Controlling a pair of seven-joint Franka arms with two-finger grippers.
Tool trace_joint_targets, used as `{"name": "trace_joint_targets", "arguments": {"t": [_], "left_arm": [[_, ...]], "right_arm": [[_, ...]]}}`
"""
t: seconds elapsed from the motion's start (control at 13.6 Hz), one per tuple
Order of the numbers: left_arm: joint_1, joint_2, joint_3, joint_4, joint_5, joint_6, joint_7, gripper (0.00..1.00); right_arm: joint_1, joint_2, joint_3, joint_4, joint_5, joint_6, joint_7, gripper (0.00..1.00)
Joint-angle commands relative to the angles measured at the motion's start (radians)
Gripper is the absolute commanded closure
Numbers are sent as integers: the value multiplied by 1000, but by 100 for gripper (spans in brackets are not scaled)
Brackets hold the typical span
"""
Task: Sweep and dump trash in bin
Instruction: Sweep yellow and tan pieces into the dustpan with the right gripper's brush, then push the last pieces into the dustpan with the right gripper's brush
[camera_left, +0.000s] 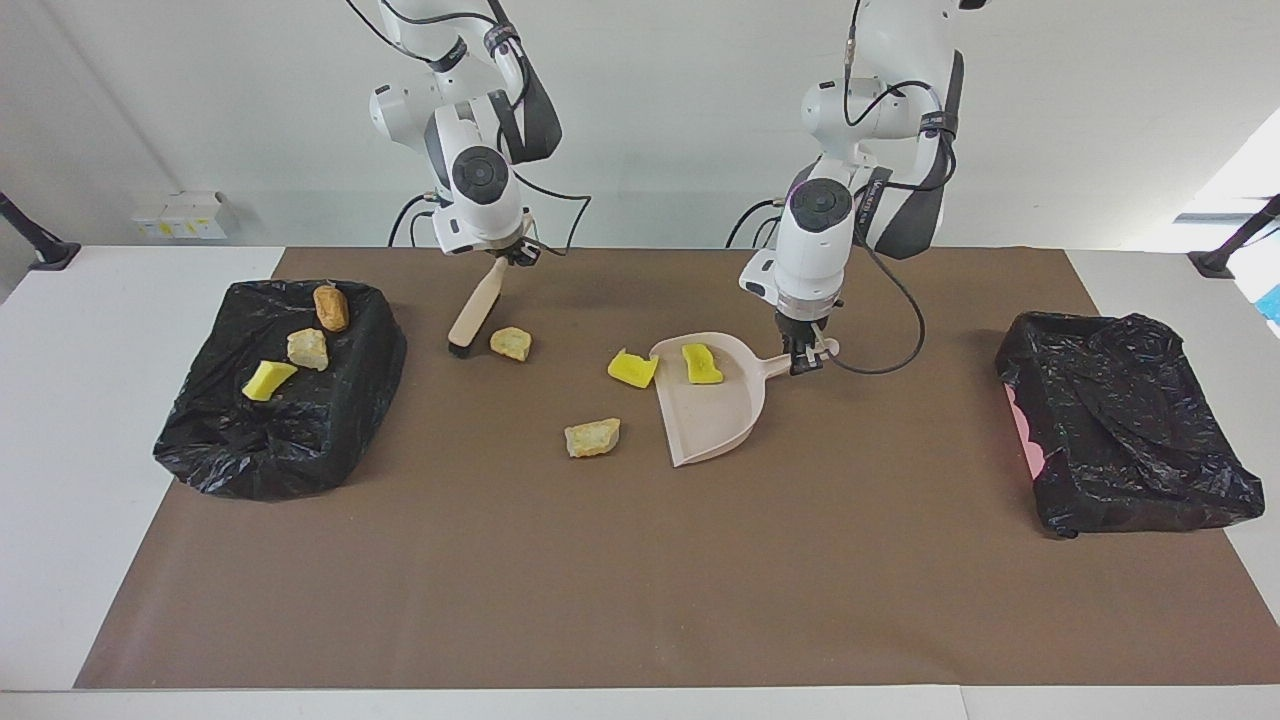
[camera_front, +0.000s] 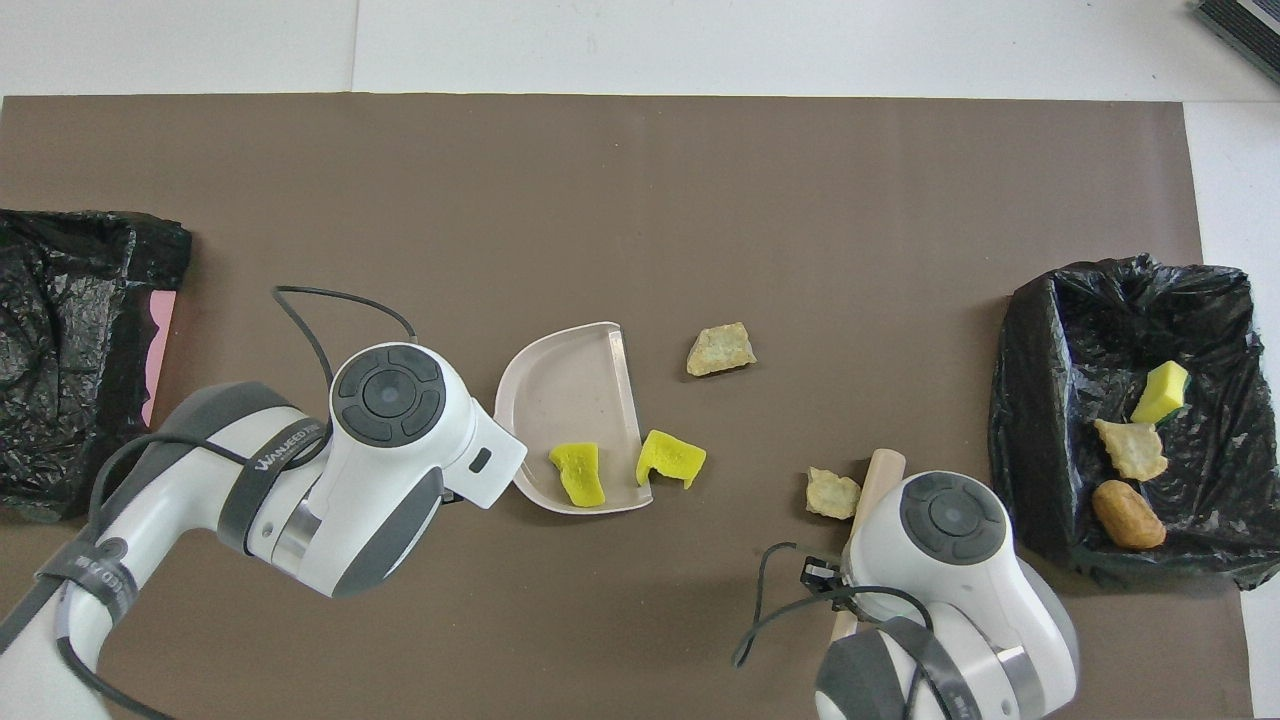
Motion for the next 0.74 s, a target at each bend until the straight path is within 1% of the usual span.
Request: {"name": "trace_joint_targets", "arguments": {"t": [0.0, 0.15, 0.22, 0.37, 0.44, 0.52, 0.66], "left_arm": [[-14, -41, 11, -47, 2, 20, -19, 100], [-12, -39, 11, -47, 2, 23, -19, 100], [-12, -39, 11, -47, 1, 23, -19, 100], [-11, -39, 11, -47, 1, 24, -23, 100], [-9, -39, 11, -47, 1, 26, -24, 100], [-8, -39, 11, -47, 1, 28, -24, 100], [-6, -38, 11, -47, 1, 31, -24, 100]], "right_arm": [[45, 126, 8, 116, 55, 20, -24, 100], [108, 238, 11, 226, 62, 27, -26, 100], [120, 273, 13, 280, 75, 22, -27, 100], [160, 319, 13, 350, 134, 23, -105, 100], [174, 341, 13, 381, 171, 23, -188, 100], [176, 345, 13, 392, 197, 25, -274, 100], [177, 358, 13, 407, 312, 52, -360, 100]]}}
